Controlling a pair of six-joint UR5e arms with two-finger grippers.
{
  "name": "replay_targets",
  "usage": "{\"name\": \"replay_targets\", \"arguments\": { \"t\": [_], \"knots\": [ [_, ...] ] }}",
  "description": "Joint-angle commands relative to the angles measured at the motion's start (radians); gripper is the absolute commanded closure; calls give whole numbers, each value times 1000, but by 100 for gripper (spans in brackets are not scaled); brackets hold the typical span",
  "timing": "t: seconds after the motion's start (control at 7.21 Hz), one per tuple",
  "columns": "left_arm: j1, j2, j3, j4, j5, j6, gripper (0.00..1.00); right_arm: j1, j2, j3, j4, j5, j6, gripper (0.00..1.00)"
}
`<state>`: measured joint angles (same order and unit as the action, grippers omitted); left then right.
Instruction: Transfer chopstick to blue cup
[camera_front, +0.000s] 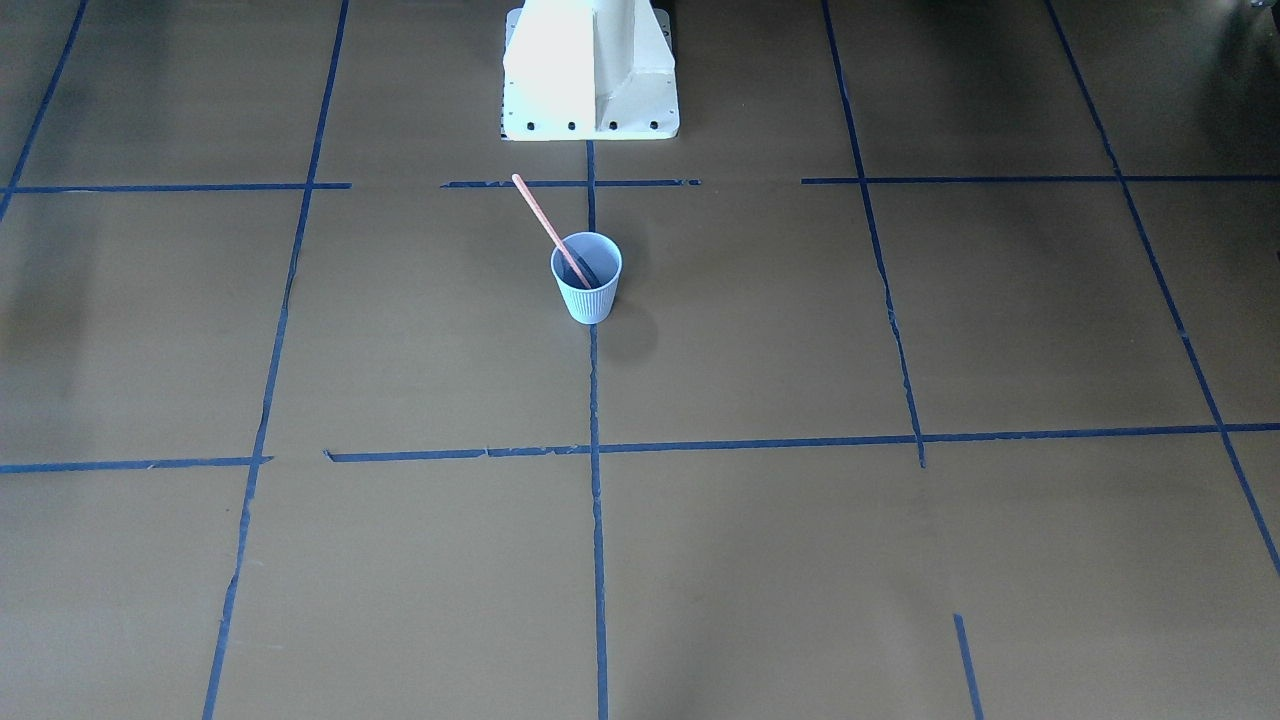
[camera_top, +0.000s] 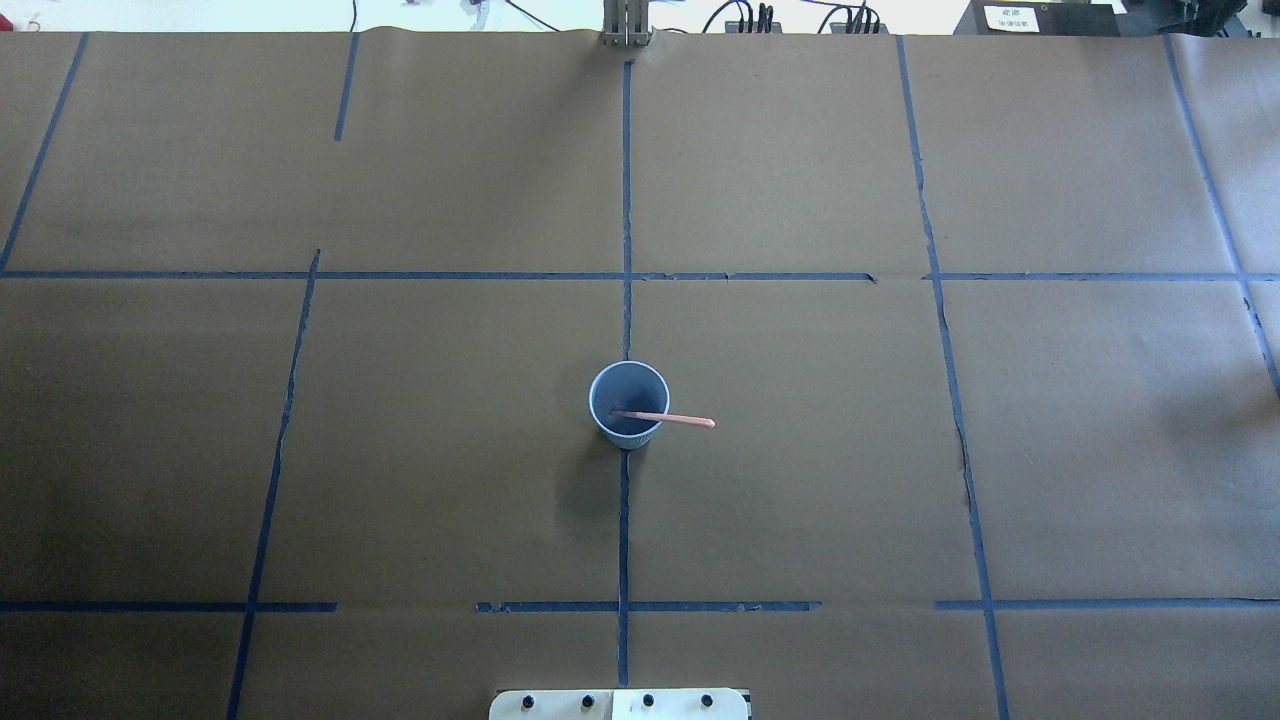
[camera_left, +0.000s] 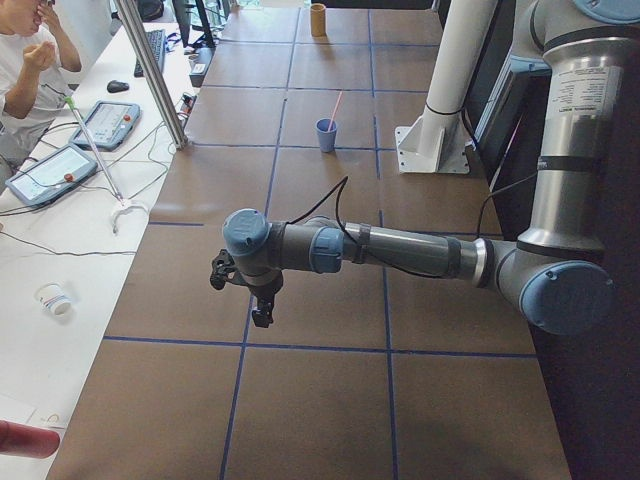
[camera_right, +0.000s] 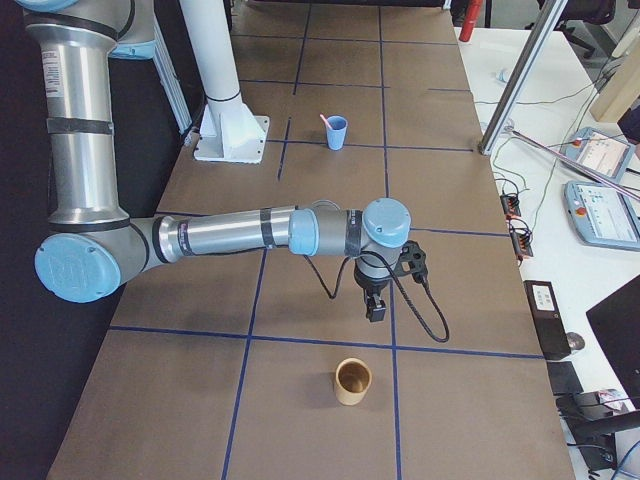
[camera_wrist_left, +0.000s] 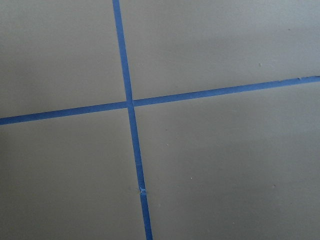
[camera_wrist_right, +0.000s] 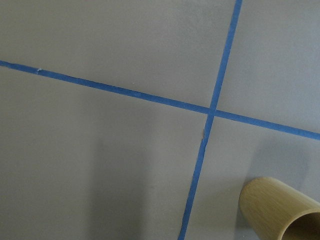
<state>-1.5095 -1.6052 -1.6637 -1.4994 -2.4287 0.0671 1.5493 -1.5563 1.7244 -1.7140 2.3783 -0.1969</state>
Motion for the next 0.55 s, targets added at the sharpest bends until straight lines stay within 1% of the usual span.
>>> {"name": "replay_targets", "arguments": {
  "t": [0.0,0.14,0.42],
  "knots": [
    [2,-2,-8,-1,0,0,0,-2,-2,4,-1,7,1,0],
    [3,-12,-7,-1,0,2,0,-6,1,3,0,27,-1,0],
    [3,-22,-7,-1,2,0,0,-14,5,6,1,32,-1,0]
  ]
}}
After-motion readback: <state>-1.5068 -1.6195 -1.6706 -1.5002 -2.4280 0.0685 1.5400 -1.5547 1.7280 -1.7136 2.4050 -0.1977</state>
